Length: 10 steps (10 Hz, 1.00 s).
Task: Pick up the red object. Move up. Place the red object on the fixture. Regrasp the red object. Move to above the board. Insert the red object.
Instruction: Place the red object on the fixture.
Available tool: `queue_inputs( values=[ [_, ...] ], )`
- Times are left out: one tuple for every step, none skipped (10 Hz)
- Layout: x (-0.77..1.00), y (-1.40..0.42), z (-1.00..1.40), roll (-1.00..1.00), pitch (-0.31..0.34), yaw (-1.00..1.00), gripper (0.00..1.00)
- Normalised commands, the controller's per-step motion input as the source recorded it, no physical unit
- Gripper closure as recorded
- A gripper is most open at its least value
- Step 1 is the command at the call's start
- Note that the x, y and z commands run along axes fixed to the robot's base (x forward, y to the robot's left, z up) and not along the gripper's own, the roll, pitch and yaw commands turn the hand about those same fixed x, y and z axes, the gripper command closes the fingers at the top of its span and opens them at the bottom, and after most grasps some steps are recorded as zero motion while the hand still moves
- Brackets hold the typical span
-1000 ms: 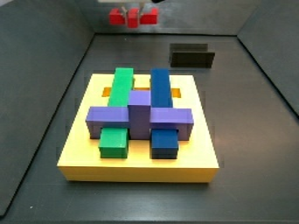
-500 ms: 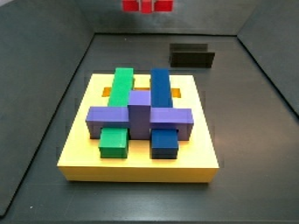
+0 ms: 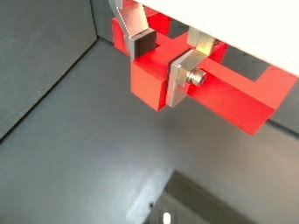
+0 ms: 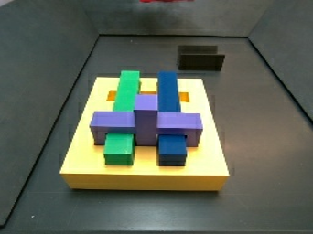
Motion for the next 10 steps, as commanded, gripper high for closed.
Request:
queue_inputs(
  values=[
    [0.74, -0.07, 0.11, -0.79, -0.154, -0.15, 1.00],
    [0.87, -0.03, 0.00, -0.76, -0.049, -0.10, 1.00],
    [0.82, -0.10, 0.00, -0.71, -0.086, -0.09, 1.00],
    [0.71, -0.22, 0.00, -0.59, -0.189, -0.05, 1.00],
    [0.87, -0.19, -0.08, -0.57, -0.071, -0.01, 1.00],
    [0.91, -0.21, -0.06, -0.55, -0.009, -0.01, 1.00],
    [0.74, -0.32, 0.00, -0.44, -0.106, 0.00, 1.00],
    [0.91, -0.40, -0.08, -0.31, 0.000, 0.04, 1.00],
    [0.81, -0.60, -0.15, -0.15, 0.140, 0.09, 1.00],
    [0.70, -0.63, -0.08, -0.12, 0.063, 0.09, 1.00]
  ],
)
